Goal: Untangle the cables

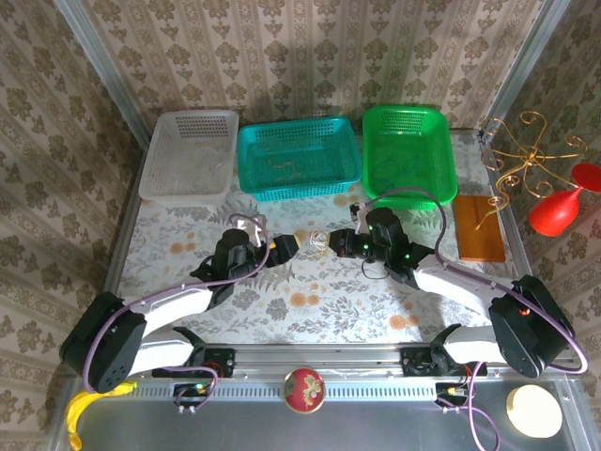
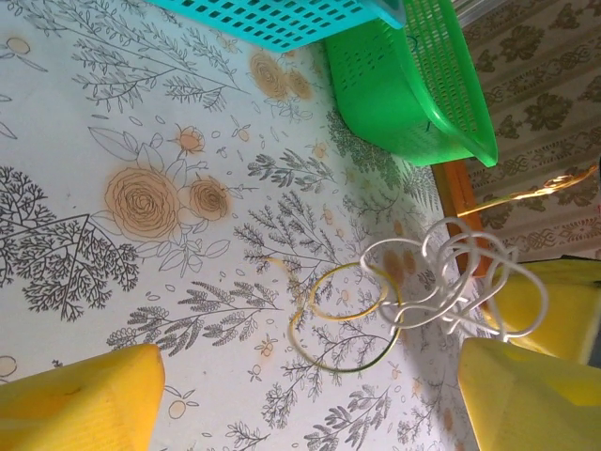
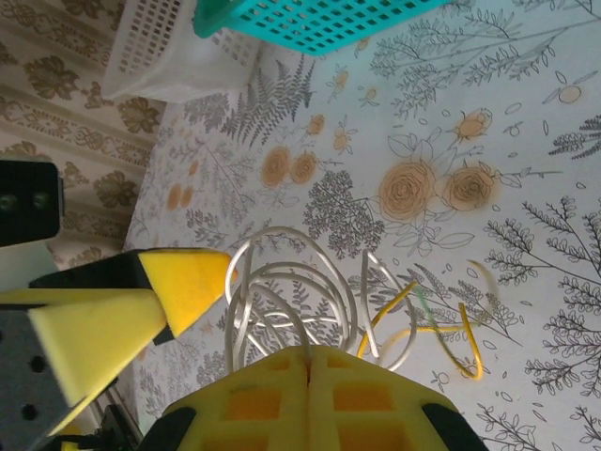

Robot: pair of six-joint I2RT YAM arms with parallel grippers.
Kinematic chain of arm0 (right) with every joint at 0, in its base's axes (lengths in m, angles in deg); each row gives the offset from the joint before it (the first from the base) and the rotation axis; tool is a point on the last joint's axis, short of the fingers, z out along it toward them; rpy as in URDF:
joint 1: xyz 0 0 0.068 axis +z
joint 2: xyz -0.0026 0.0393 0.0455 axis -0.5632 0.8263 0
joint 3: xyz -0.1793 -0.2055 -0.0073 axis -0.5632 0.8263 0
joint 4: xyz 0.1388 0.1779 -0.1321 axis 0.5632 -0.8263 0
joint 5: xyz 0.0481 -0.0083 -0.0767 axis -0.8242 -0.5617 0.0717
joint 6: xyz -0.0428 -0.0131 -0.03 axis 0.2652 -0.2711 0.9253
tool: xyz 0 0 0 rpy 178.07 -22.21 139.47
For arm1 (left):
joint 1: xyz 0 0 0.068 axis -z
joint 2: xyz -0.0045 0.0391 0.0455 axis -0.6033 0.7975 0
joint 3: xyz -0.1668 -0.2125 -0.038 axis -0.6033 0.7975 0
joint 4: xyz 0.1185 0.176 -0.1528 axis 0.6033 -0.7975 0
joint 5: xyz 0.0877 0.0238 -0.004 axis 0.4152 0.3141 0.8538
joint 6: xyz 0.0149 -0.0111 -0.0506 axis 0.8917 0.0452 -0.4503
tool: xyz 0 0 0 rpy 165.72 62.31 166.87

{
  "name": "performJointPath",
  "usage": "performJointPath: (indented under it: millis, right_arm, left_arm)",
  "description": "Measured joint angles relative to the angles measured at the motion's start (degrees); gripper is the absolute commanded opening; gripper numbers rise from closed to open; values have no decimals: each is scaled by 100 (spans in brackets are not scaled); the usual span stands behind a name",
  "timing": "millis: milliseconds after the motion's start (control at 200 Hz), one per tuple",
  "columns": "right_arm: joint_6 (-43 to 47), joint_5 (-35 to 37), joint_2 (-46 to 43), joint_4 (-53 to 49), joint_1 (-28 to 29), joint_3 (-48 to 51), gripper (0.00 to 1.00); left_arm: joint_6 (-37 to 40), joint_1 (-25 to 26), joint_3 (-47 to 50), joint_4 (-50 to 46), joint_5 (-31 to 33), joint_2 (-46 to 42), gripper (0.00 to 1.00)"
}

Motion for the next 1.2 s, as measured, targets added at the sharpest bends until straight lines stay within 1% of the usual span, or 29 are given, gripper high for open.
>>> performJointPath:
  millis: [130, 380, 550, 635, 830, 940, 1200]
  right_arm:
    - [-105, 9, -138, -7, -15, -2, 0]
    - [-310, 146, -284, -245, -15, -70, 0]
    - [-525, 199, -337, -369, -24, -164, 0]
    - [-649, 225, -343, -374, -24, -186, 0]
    - [-868, 291, -348, -374, -9, -190, 0]
    - [-968, 308, -369, -420, 42, -267, 0]
    - [-990, 315, -654, -520, 177, -481, 0]
  left_arm:
    - [225, 37, 122, 144, 63, -74, 77]
    - [1294, 404, 455, 105, 227, -675, 69]
    - [1867, 680, 450, 105, 245, -734, 63]
    - [2096, 831, 393, 103, 238, -601, 61]
    - [2444, 1086, 111, 282, 238, 22, 55]
    - [2553, 1128, 20, 444, 236, 304, 51]
    - [2625, 1130, -323, 632, 168, 752, 50]
